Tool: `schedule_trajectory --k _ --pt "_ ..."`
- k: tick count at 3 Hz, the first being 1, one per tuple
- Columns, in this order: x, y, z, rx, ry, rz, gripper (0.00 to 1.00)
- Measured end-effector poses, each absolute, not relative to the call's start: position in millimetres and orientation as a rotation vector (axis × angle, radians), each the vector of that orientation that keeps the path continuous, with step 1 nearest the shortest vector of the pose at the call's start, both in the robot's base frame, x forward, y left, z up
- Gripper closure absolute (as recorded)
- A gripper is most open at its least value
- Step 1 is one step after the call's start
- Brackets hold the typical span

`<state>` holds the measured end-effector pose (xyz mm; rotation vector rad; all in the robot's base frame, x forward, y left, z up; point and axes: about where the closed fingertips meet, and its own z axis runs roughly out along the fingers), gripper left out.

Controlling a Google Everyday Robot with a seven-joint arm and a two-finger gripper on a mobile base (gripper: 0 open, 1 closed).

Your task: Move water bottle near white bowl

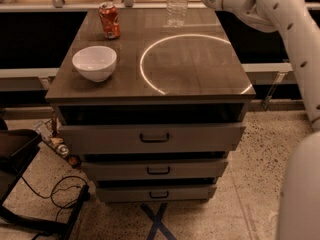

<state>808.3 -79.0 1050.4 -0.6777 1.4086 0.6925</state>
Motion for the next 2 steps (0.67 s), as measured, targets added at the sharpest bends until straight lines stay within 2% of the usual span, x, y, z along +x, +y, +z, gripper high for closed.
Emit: schedule_trajectory --k 2 --pt "728.7 -54.4 1044.8 -0.714 1.384 0.675 1.00"
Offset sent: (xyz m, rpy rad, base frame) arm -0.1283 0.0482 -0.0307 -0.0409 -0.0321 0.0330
